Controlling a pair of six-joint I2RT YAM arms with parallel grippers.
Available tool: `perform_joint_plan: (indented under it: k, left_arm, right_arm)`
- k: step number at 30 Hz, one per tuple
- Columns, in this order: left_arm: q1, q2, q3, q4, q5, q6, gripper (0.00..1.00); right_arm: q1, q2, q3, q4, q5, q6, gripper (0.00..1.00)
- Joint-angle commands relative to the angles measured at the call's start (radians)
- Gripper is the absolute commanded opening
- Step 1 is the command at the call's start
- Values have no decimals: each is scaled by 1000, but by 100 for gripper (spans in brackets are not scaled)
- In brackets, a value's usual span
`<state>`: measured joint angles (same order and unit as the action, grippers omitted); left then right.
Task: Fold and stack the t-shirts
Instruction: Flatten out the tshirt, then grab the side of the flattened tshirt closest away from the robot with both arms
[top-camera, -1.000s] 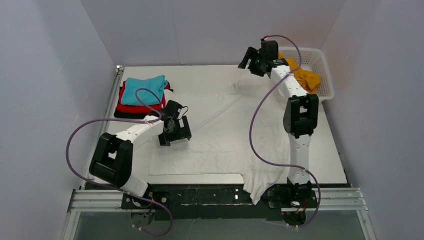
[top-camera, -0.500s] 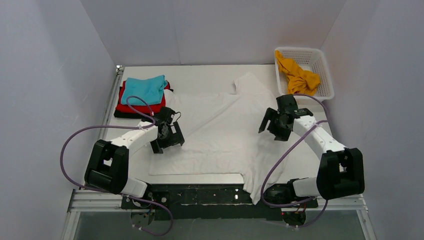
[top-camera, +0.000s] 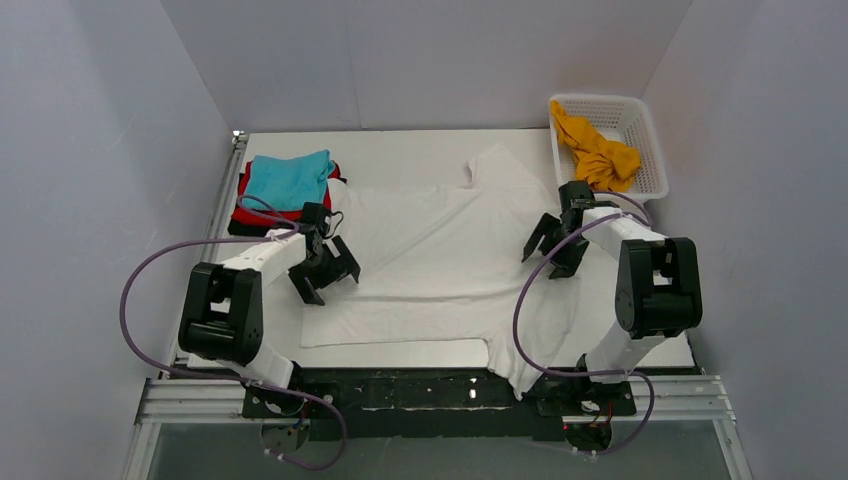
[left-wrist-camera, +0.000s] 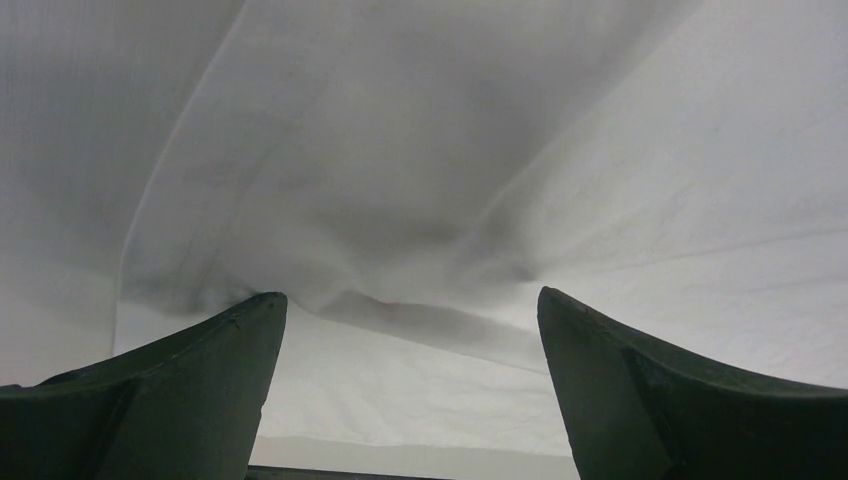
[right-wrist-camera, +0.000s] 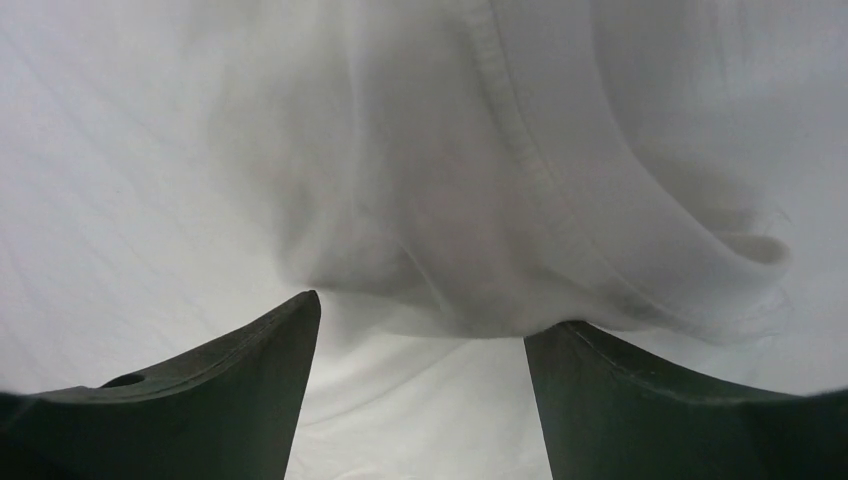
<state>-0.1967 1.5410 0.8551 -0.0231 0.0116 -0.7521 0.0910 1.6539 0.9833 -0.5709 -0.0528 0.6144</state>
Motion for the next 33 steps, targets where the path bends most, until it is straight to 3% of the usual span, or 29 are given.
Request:
perform_joint_plan:
  k: [1, 7, 12, 17, 25, 29, 33]
  left_arm:
    - [26, 117, 10, 55, -14, 23, 98]
    - [37, 195, 108, 29, -27, 56, 98]
    - [36, 142, 135, -3, -13, 65, 98]
    - [16, -23, 87, -104, -15, 27, 98]
    - [-85, -402, -82, -390, -256, -78, 98]
    - [-88, -543, -238, -405, -307, -142, 98]
    - [-83, -577, -305, -329, -362, -158, 98]
  right_arm:
    - [-23, 99, 74, 76, 41, -28, 82]
    - [-31, 149, 175, 64, 48, -75, 83]
    - [-29, 120, 228, 8, 96, -119, 82]
    - [2, -66, 133, -57, 161, -127, 83]
    - [34, -432, -103, -70, 176, -93, 83]
    - [39, -554, -173, -92, 157, -105, 84]
    - [41, -645, -255, -75, 106, -97, 84]
